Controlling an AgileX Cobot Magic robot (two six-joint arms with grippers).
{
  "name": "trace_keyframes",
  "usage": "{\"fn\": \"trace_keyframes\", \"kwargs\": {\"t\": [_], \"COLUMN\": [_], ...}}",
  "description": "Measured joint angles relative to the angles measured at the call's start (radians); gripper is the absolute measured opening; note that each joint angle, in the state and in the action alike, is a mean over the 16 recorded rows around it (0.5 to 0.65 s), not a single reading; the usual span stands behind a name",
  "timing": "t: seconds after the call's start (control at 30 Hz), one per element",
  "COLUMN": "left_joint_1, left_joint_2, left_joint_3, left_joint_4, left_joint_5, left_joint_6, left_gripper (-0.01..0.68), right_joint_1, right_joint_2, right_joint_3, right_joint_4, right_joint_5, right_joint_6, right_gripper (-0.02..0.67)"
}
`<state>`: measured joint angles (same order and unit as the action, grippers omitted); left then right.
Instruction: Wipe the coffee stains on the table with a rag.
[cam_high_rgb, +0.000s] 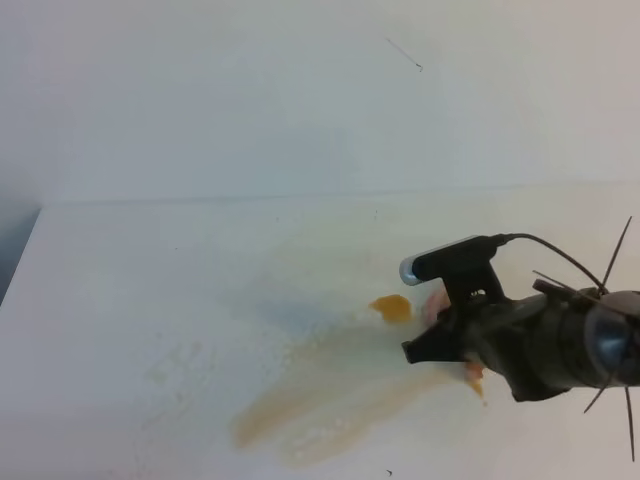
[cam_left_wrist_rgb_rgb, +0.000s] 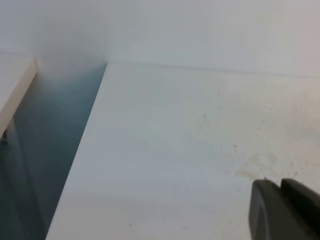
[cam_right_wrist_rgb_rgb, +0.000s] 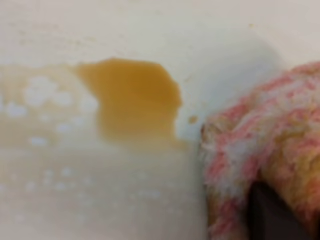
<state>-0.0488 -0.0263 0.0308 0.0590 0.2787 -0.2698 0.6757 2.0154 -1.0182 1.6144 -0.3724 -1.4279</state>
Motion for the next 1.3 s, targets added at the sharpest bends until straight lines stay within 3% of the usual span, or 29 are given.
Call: {"fn": "trace_keyframes", "kwargs": {"t": [0.23, 0.47, 0.8, 1.3], "left_joint_1": [0.0, 0.0, 0.0, 0.0], "left_joint_2": [0.0, 0.0, 0.0, 0.0], "left_joint_3": [0.0, 0.0, 0.0, 0.0], "left_joint_4": [0.0, 0.0, 0.0, 0.0], "left_joint_5": [0.0, 0.0, 0.0, 0.0], "left_joint_6": [0.0, 0.0, 0.0, 0.0], "left_gripper": [0.0, 0.0, 0.0, 0.0], "right_joint_1": [-0.033, 0.033, 0.126, -0.108], "right_joint_2": [0.028, 0.09, 0.127, 0.057], "right_joint_3": [-0.061, -0.167, -0.225, -0.113], "right_joint_4": [-0.016, 0.004, 0.037, 0.12], "right_joint_5": [0.198, 0.37, 0.355, 0.247], "right_joint_6": [-0.007, -0.017, -0.045, -0.094], "right_gripper": [0.057, 0.057, 0.057, 0.057]}}
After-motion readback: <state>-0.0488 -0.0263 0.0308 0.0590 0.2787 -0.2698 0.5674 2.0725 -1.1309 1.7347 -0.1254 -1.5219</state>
